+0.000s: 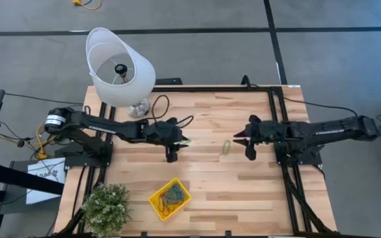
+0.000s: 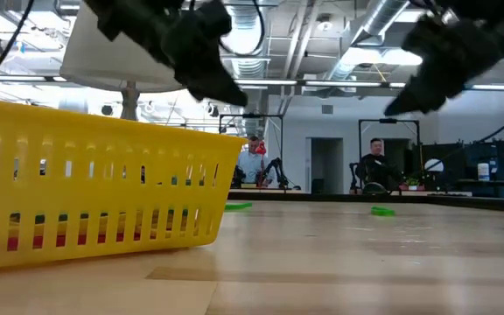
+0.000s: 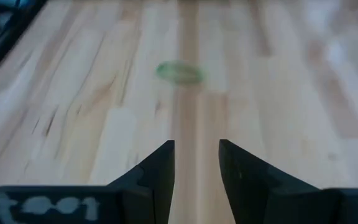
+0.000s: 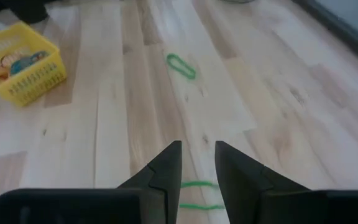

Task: Pick and place items into bin
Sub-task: Put the green rubber band into the yellow bin

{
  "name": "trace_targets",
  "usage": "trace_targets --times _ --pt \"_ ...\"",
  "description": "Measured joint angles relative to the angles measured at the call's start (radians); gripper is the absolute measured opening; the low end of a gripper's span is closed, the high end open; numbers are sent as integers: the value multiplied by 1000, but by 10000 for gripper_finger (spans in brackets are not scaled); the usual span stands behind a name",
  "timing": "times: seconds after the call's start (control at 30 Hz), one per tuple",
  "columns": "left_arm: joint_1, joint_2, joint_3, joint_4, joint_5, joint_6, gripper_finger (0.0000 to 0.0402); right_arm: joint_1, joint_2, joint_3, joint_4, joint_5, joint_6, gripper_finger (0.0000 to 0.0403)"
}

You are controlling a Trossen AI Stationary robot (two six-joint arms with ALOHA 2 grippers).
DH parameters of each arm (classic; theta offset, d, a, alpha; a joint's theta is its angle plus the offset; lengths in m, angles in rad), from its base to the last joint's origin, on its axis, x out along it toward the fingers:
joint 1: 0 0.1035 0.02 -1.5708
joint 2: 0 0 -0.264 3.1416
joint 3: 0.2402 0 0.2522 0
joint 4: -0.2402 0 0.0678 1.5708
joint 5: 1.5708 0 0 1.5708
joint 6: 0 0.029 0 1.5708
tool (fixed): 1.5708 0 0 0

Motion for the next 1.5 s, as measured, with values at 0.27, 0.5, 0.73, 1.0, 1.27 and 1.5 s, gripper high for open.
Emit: trace_targets --times 0.27,0.5,0.73,1.0,1.27,1.5 --pt "11 165 -6 -48 -86 -92 116 8 2 -58 65 6 0 91" --pt "26 295 -6 -5 -105 -164 116 8 28 -59 149 8 -10 91" --pt "51 299 -6 -26 -137 -230 116 8 58 -58 178 11 -9 91" --pt "36 343 -5 -27 -141 -307 116 8 116 -59 176 11 -9 91" --pt "25 373 -3 -4 -206 -336 84 8 180 -58 182 10 -10 91" --pt "21 374 -5 19 -223 -341 7 -3 220 -58 240 15 -31 91"
